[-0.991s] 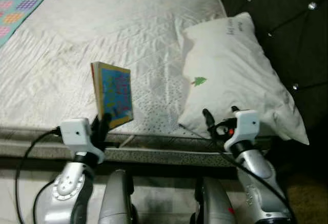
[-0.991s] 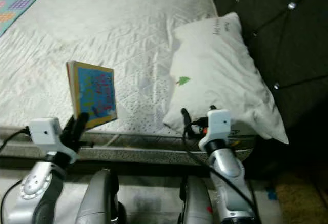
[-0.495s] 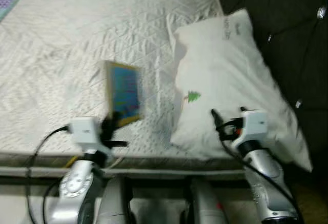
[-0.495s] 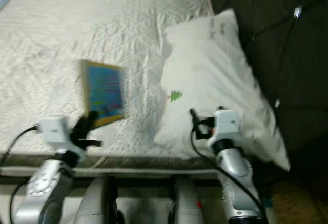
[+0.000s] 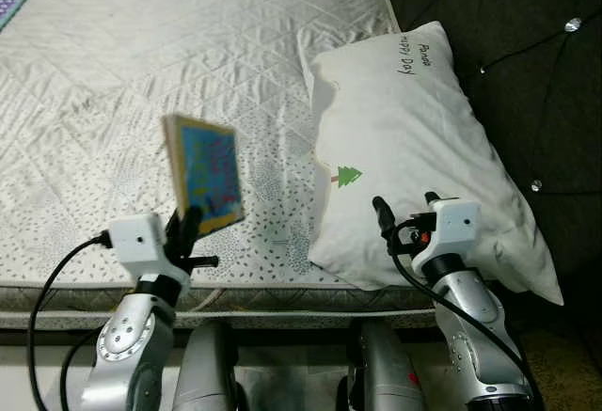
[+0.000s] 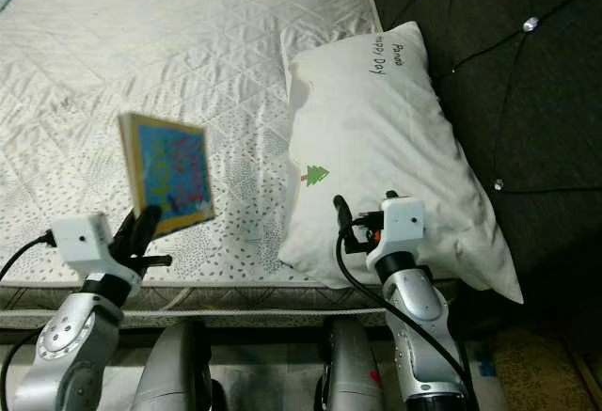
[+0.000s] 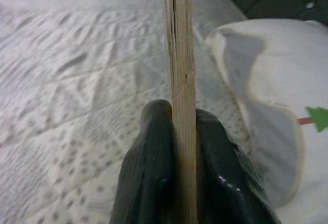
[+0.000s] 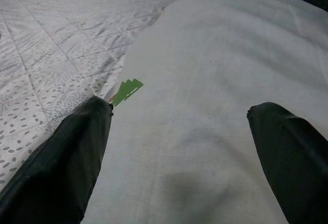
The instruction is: Clean up the room
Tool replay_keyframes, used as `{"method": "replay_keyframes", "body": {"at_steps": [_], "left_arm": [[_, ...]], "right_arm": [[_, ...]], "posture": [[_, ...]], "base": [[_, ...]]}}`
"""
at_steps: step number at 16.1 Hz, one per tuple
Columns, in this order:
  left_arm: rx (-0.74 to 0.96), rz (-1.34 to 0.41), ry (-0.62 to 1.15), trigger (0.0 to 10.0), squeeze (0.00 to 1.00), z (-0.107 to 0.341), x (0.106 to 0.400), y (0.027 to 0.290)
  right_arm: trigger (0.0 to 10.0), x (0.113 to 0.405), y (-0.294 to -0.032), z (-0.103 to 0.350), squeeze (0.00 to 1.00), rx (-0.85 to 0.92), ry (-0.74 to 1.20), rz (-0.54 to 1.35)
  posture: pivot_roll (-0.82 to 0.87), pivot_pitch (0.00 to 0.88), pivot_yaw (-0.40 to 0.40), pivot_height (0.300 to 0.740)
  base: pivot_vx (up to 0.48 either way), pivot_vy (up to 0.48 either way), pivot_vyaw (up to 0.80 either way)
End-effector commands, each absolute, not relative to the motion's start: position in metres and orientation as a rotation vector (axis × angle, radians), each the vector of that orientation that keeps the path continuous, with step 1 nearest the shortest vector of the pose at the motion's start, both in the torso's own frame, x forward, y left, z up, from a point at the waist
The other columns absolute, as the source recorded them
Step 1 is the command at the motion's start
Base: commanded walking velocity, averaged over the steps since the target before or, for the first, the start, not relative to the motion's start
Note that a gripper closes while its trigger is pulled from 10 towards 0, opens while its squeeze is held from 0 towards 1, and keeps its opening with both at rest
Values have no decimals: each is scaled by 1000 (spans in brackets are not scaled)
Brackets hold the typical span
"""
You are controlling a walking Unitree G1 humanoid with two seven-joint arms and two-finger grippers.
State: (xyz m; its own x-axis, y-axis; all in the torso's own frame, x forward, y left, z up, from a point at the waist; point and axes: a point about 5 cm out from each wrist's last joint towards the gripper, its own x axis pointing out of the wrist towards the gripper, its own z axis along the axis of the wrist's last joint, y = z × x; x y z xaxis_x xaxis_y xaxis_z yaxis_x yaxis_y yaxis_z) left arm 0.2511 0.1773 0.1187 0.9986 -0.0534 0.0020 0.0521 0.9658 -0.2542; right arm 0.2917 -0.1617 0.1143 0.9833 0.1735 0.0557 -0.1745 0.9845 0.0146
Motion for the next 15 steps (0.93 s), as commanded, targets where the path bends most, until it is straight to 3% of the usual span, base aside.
{"method": "replay_keyframes", "body": {"at_steps": [1,4,6,12,15], "left_arm": [[-298,-30,38,10000,0,115,249,182],[-554,-74,152,10000,0,108,243,180],[-725,-194,198,10000,0,115,240,175],[-837,-396,363,10000,0,119,232,170],[-843,-350,491,10000,0,103,224,193]], "right_arm": [[10000,292,-164,112,0,21,-43,169],[10000,294,-169,113,0,9,-48,154],[10000,295,-172,113,0,1,-47,144],[10000,294,-178,118,0,-14,-57,155],[10000,281,-198,123,0,-59,-47,182]], "posture": [[-26,195,-4,595],[-20,194,-13,595],[-23,191,-18,595],[-25,181,-22,595],[-30,176,-24,595]], "base": [[0,0,0],[0,0,0],[0,0,0],[0,0,0],[0,0,0]]}}
